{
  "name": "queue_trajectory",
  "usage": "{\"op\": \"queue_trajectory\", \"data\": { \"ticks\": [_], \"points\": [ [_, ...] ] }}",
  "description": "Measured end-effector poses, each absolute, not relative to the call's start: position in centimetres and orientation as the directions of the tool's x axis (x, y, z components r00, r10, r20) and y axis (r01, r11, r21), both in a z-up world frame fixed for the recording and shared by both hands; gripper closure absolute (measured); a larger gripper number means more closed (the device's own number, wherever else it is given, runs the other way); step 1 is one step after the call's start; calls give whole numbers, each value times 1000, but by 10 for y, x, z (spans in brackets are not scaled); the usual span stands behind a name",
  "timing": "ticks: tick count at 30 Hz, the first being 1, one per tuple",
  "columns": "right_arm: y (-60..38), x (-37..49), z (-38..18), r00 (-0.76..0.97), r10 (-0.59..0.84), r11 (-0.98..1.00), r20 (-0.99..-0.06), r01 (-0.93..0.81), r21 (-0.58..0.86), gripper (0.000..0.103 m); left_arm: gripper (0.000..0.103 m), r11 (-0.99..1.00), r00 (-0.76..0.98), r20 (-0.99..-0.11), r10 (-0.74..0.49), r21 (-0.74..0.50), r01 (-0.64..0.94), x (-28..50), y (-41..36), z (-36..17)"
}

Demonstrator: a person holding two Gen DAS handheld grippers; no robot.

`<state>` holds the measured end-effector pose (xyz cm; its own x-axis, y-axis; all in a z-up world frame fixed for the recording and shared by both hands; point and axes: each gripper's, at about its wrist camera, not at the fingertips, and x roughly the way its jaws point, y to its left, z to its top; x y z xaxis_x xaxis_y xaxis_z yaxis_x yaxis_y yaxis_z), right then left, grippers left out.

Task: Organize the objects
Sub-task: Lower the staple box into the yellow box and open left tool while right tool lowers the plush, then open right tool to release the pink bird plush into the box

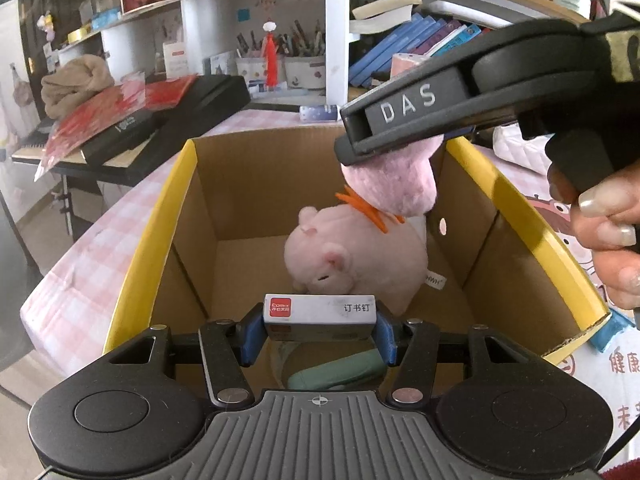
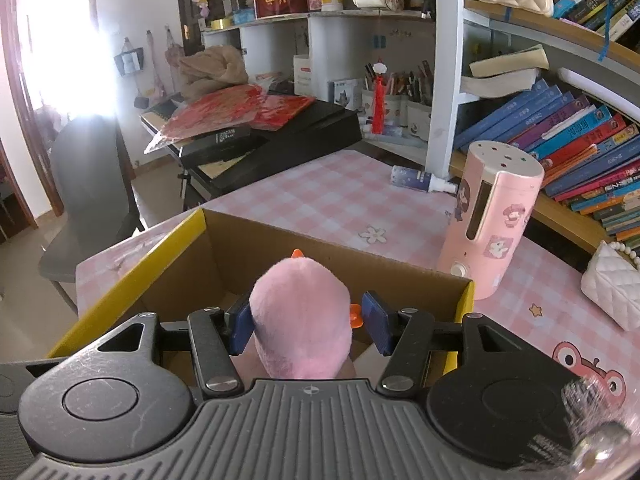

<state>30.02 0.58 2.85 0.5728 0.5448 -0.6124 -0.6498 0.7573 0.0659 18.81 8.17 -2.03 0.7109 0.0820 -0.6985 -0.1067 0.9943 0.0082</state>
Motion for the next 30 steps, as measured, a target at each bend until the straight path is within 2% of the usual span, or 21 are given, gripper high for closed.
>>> {"op": "queue_trajectory", "data": {
  "ticks": [5,7,11,16,30],
  "points": [
    [8,302,27,565,551,749,-614,-660,64,49,48,994,716,-692,89,17,-108,188,82,-19],
    [9,303,26,565,548,750,-617,-658,64,49,41,994,724,-684,91,17,-109,187,82,-17],
    [10,305,26,564,552,749,-614,-659,68,49,38,993,738,-668,96,18,-113,184,83,-13],
    [13,303,28,564,565,741,-602,-668,71,49,30,992,762,-639,103,9,-127,178,84,-8],
    [15,303,29,581,558,753,-593,-654,69,49,28,985,778,-614,133,-8,-175,169,91,-4]
  ]
}}
